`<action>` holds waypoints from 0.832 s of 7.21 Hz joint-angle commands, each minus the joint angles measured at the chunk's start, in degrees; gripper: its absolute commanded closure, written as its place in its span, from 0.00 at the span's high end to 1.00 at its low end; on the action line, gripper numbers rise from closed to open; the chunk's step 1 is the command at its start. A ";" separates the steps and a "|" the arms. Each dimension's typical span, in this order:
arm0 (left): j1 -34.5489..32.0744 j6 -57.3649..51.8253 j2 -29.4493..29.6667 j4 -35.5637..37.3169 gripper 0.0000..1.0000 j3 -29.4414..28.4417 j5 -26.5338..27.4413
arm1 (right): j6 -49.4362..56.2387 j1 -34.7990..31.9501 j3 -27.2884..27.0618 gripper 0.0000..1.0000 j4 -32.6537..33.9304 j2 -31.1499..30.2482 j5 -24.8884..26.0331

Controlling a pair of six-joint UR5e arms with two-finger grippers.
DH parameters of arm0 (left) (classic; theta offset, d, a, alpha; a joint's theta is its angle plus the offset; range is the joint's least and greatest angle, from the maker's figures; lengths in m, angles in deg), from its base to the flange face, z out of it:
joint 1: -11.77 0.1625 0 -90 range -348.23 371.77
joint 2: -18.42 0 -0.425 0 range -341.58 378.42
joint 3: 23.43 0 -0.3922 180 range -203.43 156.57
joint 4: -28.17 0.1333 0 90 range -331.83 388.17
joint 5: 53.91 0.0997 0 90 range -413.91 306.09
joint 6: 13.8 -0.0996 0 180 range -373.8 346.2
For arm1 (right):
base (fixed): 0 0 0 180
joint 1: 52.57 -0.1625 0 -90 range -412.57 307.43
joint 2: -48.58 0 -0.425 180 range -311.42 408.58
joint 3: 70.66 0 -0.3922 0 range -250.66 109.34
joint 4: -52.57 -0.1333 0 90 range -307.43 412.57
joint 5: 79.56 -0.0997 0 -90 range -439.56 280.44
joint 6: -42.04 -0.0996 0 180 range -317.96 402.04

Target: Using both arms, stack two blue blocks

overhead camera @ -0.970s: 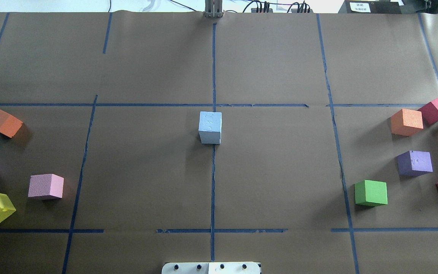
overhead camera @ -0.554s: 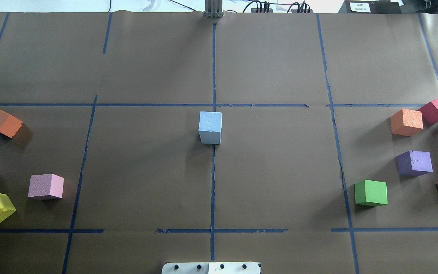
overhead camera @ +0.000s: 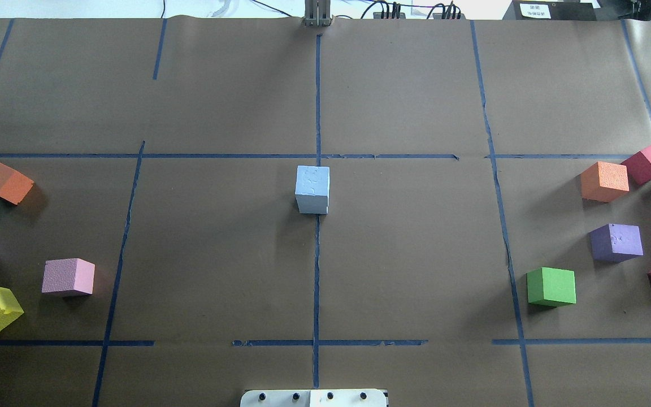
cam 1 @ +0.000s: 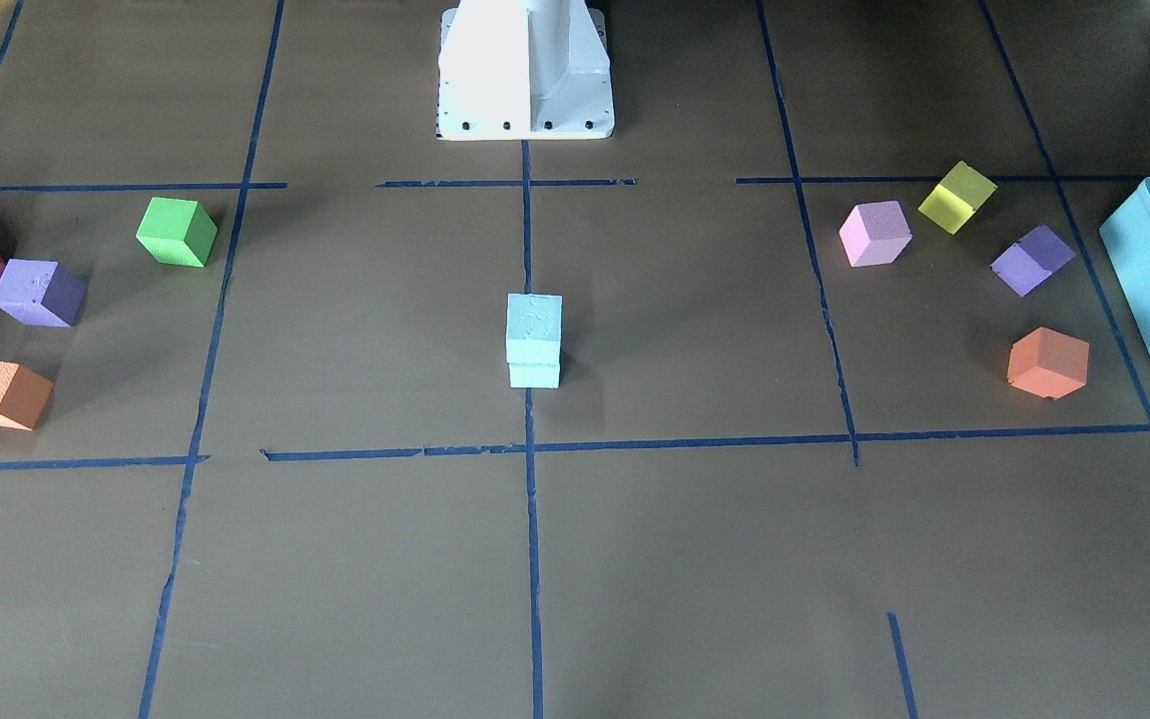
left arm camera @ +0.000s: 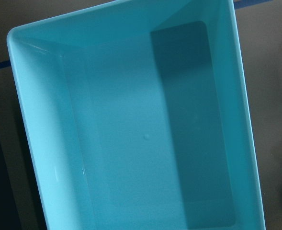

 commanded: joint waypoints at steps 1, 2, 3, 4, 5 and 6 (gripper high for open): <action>0.00 -0.10 -0.05 -0.02 1.00 0.10 -0.09 | 0.01 0.41 0.01 1.00 0.00 -0.07 -0.09; 0.00 -0.10 0.04 -0.19 1.00 0.10 -0.09 | 0.01 0.58 0.01 1.00 0.00 -0.07 -0.09; 0.00 -0.10 0.04 -0.11 1.00 0.10 -0.09 | -0.08 1.02 0.01 1.00 0.00 -0.07 -0.09; 0.09 -0.10 0.04 0.07 1.00 0.10 -0.09 | -0.17 1.20 0.01 1.00 0.00 -0.07 -0.18; 0.09 -0.10 -0.05 0.15 1.00 0.19 -0.18 | -0.17 1.20 0.01 1.00 0.00 -0.07 -0.18; 0.09 -0.10 -0.05 0.24 1.00 0.10 -0.18 | -0.17 1.29 0.01 1.00 -0.09 -0.07 -0.18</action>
